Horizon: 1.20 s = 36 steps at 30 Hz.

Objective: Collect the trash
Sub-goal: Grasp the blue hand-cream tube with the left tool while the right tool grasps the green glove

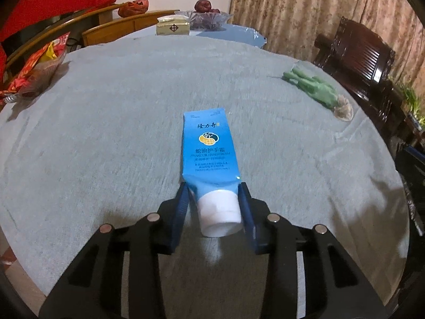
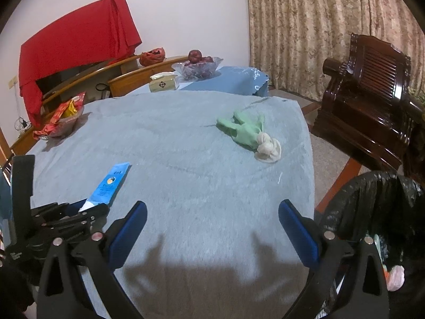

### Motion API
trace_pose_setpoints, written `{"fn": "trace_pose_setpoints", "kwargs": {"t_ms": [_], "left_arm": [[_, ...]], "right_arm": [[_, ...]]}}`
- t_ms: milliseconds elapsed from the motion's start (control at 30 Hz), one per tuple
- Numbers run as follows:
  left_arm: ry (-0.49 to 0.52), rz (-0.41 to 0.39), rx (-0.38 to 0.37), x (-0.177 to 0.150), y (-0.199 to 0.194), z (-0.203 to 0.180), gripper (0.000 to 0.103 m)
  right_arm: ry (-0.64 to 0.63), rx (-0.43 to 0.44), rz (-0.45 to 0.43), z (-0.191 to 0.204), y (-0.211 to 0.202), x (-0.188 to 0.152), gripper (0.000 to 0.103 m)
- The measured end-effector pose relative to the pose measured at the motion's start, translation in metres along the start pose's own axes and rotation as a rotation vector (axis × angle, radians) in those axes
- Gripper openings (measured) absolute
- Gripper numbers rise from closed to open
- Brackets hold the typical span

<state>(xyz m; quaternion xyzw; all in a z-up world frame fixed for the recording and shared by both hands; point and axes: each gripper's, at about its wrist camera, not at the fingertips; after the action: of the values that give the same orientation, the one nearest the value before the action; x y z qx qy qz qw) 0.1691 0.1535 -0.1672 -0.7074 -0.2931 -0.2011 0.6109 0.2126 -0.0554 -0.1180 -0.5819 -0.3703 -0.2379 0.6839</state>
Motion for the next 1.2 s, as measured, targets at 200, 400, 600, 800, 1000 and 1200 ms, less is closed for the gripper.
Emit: {"fn": "trace_pose_setpoints", "kwargs": {"t_ms": [200, 400, 600, 800, 1000, 1200], "left_arm": [[0.002, -0.046, -0.015, 0.021, -0.002, -0.004, 0.036], [-0.003, -0.099, -0.027, 0.055, 0.005, -0.014, 0.035], [0.019, -0.131, -0.03, 0.09, 0.026, -0.025, 0.035], [0.031, -0.124, -0.019, 0.113, 0.052, -0.024, 0.035], [0.047, -0.112, -0.016, 0.129, 0.072, -0.026, 0.034], [0.065, -0.101, -0.026, 0.136, 0.082, -0.032, 0.034]], "right_arm": [[0.003, -0.013, -0.037, -0.003, 0.011, 0.024, 0.097], [0.044, -0.048, -0.059, -0.015, 0.038, 0.054, 0.097], [0.085, -0.081, -0.04, -0.029, 0.074, 0.071, 0.097], [0.1, -0.116, 0.013, -0.043, 0.111, 0.077, 0.097], [0.105, -0.13, 0.089, -0.05, 0.141, 0.078, 0.095], [0.097, -0.122, 0.172, -0.053, 0.164, 0.075, 0.079]]}}
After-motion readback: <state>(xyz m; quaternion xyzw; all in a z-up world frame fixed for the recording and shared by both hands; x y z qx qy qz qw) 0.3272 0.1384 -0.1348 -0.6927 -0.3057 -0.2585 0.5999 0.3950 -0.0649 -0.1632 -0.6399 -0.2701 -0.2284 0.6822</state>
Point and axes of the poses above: each gripper's, at about its wrist camera, not at the fingertips, and y roughly the way its jaws point, z to its left, x to its top, and after that the axes turned 6 degrees about -x, right-handed
